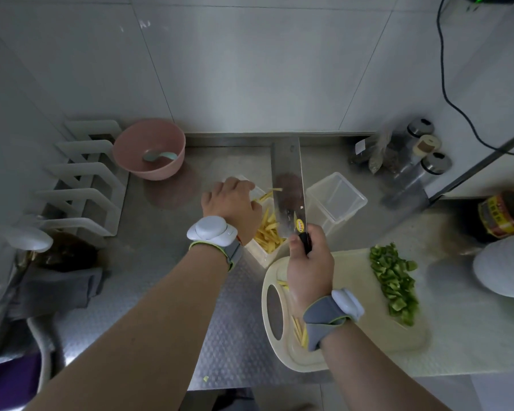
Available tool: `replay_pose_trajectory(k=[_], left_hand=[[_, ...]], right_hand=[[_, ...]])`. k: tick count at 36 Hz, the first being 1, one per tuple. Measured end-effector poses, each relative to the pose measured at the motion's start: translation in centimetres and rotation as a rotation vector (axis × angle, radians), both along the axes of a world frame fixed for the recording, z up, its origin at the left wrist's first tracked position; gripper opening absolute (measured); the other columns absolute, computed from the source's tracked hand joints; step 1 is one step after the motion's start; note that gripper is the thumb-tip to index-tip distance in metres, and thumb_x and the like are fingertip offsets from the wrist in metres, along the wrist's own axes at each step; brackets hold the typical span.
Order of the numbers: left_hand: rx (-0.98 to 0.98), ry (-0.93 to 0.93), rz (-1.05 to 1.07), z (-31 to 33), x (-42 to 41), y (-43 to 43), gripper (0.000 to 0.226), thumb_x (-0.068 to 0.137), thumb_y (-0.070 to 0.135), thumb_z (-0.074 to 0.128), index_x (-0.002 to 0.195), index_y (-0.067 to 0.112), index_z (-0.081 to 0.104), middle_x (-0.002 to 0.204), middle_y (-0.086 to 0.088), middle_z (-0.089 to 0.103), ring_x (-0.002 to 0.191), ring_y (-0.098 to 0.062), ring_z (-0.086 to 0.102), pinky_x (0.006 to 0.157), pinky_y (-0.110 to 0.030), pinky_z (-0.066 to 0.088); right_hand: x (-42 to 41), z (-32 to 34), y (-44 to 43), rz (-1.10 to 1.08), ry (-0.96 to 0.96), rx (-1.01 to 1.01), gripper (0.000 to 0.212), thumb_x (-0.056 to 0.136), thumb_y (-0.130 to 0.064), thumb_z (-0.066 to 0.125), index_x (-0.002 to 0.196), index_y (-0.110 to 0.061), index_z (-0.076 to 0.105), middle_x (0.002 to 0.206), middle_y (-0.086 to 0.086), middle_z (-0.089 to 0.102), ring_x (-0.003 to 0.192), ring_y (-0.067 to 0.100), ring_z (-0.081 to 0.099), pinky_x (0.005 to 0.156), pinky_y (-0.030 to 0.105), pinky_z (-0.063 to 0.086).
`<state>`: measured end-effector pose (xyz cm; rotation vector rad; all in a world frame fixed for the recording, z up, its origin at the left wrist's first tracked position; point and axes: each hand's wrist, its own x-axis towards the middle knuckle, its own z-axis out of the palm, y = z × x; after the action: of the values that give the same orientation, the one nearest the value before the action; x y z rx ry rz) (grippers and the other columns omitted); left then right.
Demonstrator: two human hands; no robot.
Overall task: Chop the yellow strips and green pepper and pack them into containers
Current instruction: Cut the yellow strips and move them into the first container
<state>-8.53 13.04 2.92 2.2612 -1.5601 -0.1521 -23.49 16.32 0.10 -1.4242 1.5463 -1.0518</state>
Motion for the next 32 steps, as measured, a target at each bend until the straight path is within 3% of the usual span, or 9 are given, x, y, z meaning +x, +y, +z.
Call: replay_pose_trajectory(k=[6, 12, 20, 24, 27, 29, 32], left_hand=[[0.167, -0.058, -0.132, -2.0, 0.3, -2.2, 0.046, 0.085, 0.045, 0.047, 0.127, 0.027, 0.055, 0.125, 0.0, 0.055, 0.115, -0.029, 0.048, 0.092, -0.042, 0.032], [0.151, -0.078, -0.162, -2.5, 0.3, -3.6, 0.033, 0.086, 0.045, 0.049, 0.11, 0.029, 0.065, 0.11, 0.0, 0.06, 0.106, -0.029, 0.053, 0.084, -0.038, 0.034], [0.098, -0.032, -0.124, -2.8, 0.5, -3.8, 0.02, 0.079, 0.044, 0.05, 0.089, 0.036, 0.065, 0.084, 0.011, 0.064, 0.08, -0.018, 0.056, 0.069, -0.032, 0.027], [0.008, -0.036, -0.074, -2.8, 0.5, -2.5, 0.022, 0.072, 0.043, 0.045, 0.077, 0.035, 0.065, 0.068, 0.015, 0.048, 0.066, -0.014, 0.044, 0.068, -0.032, 0.026], [-0.01, -0.062, -0.135, -2.7, 0.4, -1.1, 0.024, 0.071, 0.044, 0.042, 0.071, 0.035, 0.065, 0.062, 0.017, 0.042, 0.065, -0.016, 0.046, 0.066, -0.031, 0.03], [-0.051, -0.026, -0.126, -2.6, 0.1, -0.2, 0.028, 0.071, 0.046, 0.042, 0.075, 0.035, 0.067, 0.065, 0.016, 0.049, 0.07, -0.016, 0.048, 0.068, -0.032, 0.036], [-0.094, 0.042, -0.043, -2.4, 0.1, 0.0, 0.038, 0.071, 0.044, 0.044, 0.094, 0.028, 0.069, 0.091, 0.005, 0.065, 0.089, -0.024, 0.056, 0.077, -0.037, 0.043]], right_hand=[[0.0, 0.4, -0.8, -0.038, -0.009, 0.0, 0.008, 0.092, -0.015, 0.054, 0.096, -0.021, 0.058, 0.07, -0.009, 0.055, 0.066, 0.004, 0.052, 0.055, 0.011, 0.034], [0.0, -0.1, -1.3, -0.04, 0.007, -0.007, 0.008, 0.092, -0.015, 0.054, 0.093, -0.022, 0.057, 0.067, -0.01, 0.054, 0.064, 0.002, 0.052, 0.055, 0.006, 0.036], [0.0, -0.2, -1.4, -0.041, 0.02, -0.003, 0.013, 0.092, -0.016, 0.054, 0.092, -0.028, 0.054, 0.067, -0.011, 0.055, 0.064, 0.001, 0.052, 0.055, 0.007, 0.035], [0.1, -0.2, -1.3, -0.033, 0.022, 0.003, 0.009, 0.092, -0.017, 0.054, 0.096, -0.023, 0.057, 0.068, -0.01, 0.054, 0.065, 0.004, 0.052, 0.054, 0.008, 0.034], [0.2, -0.1, -1.0, -0.036, 0.013, 0.01, 0.008, 0.092, -0.015, 0.054, 0.097, -0.021, 0.058, 0.07, -0.01, 0.055, 0.066, 0.006, 0.052, 0.055, 0.011, 0.034], [0.2, -0.1, -0.8, -0.027, 0.018, 0.017, 0.007, 0.092, -0.014, 0.054, 0.095, -0.019, 0.058, 0.069, -0.011, 0.055, 0.065, 0.011, 0.052, 0.057, 0.018, 0.033], [0.0, 0.0, -0.7, -0.009, 0.034, 0.015, 0.007, 0.092, -0.013, 0.054, 0.096, -0.016, 0.059, 0.067, -0.012, 0.054, 0.065, 0.012, 0.051, 0.059, 0.019, 0.032]])
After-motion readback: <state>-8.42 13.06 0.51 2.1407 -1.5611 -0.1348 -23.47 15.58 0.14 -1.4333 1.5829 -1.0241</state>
